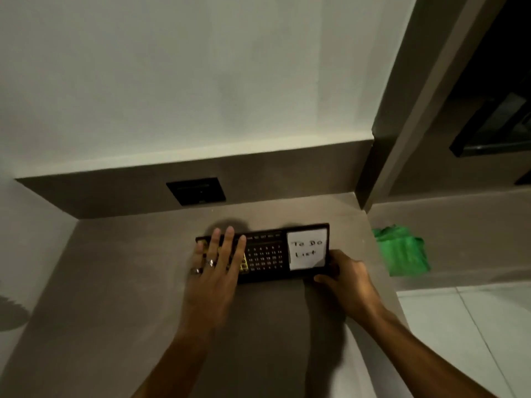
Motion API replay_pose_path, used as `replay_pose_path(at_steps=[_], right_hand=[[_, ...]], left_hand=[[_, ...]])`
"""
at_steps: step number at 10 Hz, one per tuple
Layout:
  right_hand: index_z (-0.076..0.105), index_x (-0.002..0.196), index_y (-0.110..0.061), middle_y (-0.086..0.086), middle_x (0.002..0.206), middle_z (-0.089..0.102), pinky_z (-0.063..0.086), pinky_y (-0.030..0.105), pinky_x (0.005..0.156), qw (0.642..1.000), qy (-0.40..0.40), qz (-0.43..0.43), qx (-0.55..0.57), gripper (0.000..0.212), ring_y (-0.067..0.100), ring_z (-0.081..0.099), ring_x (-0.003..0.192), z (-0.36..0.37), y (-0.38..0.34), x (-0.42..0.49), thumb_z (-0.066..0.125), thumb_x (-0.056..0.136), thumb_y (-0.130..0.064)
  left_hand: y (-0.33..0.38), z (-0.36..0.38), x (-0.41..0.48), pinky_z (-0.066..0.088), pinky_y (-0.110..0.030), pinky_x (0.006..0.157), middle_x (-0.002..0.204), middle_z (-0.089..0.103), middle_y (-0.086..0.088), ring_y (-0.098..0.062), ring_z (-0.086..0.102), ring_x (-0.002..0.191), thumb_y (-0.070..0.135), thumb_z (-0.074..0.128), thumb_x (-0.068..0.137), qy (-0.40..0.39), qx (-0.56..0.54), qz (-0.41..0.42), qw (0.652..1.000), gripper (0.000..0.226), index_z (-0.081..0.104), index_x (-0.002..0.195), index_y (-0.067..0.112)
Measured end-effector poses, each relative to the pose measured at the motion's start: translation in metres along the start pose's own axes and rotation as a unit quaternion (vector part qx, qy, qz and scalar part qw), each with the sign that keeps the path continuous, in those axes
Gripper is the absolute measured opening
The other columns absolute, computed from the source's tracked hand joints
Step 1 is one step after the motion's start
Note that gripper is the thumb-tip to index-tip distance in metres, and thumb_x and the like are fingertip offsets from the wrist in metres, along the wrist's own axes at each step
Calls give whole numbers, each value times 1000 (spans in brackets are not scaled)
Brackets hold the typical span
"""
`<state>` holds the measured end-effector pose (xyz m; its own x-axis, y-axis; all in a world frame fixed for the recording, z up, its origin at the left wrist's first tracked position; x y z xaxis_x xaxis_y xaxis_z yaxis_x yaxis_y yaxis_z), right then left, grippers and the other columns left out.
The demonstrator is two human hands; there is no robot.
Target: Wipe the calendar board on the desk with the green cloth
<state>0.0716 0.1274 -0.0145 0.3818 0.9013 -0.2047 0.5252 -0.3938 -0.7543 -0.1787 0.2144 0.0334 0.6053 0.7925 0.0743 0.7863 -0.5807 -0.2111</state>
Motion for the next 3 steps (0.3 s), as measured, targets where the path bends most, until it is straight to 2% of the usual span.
replay_pose_path(at_steps=[1,2,3], right_hand=[[60,118,-26,-4,114,71,47,3,69,1000,-12,-16,-19,42,2,64,97,0,-4,2,77,81,-15],[54,131,-23,-4,122,68,46,8,78,999,-26,-16,-17,60,2,61,100,-11,-15,1,80,78,-12],[45,142,-22,-5,122,64,47,12,84,999,11,3,32,71,4,59,101,-45,-36,-9,80,80,-20]], left_hand=[[1,-7,3,17,-58,122,163,11,-20,-41,20,149,7,91,53,15,-16,1,1000,125,18,155,12],[-2,-22,1,5,-52,118,162,16,-19,-40,21,148,29,99,46,21,-39,-4,999,134,20,152,11],[-10,-49,-2,7,-52,119,160,23,-21,-37,22,146,55,92,51,86,-65,-12,994,131,22,151,6]])
Point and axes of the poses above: each hand's wrist, its own x-axis towards the middle knuckle, its own z-axis out of the palm, y = z × x, the point moved 6 cm from there along x, towards the middle knuckle
